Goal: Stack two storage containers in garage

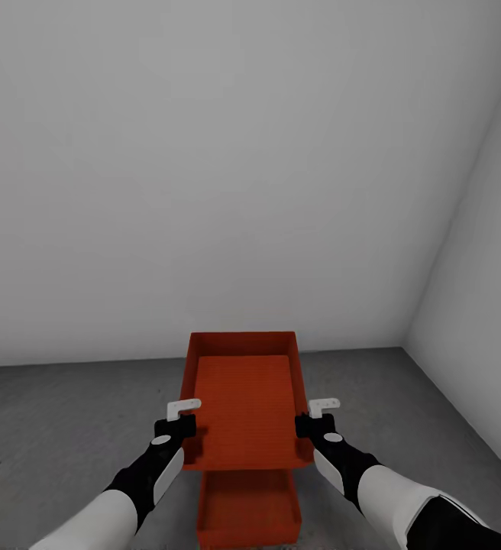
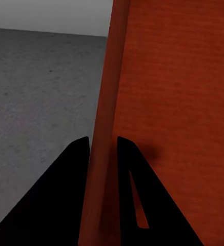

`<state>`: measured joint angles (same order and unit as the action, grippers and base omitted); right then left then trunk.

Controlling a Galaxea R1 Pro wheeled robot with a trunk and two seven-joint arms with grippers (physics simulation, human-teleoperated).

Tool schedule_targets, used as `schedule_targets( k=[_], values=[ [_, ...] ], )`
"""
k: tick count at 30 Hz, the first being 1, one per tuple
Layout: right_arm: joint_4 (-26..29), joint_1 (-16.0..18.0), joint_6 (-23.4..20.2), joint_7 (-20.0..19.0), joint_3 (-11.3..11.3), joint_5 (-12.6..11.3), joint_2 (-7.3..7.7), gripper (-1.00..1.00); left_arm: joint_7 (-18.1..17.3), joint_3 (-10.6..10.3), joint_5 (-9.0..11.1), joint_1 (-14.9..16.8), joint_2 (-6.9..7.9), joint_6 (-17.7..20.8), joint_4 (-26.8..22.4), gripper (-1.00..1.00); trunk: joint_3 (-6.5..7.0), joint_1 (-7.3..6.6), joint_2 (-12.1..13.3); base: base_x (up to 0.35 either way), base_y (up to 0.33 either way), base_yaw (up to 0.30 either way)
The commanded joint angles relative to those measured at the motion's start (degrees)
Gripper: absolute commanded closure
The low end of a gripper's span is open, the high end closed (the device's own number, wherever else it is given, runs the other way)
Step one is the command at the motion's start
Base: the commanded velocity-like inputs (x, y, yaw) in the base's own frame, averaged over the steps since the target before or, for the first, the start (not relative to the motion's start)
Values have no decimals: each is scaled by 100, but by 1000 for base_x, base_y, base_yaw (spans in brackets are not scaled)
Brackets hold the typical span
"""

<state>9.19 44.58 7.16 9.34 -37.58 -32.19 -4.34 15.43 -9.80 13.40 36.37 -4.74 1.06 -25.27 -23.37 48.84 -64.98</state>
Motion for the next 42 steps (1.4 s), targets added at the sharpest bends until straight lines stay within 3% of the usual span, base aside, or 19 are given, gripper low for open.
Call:
schedule_targets(
  k=[1,42],
  values=[
    [-14,6,33,7,295,-185,-5,100,109,31,-66,2,-1,-97,-22,100,-34,23,-46,0,0,0],
    [-14,6,31,7,295,-191,-4,100,109,31,-57,2,-7,-88,-21,100,-1153,923,-1690,0,0,0]
  ],
)
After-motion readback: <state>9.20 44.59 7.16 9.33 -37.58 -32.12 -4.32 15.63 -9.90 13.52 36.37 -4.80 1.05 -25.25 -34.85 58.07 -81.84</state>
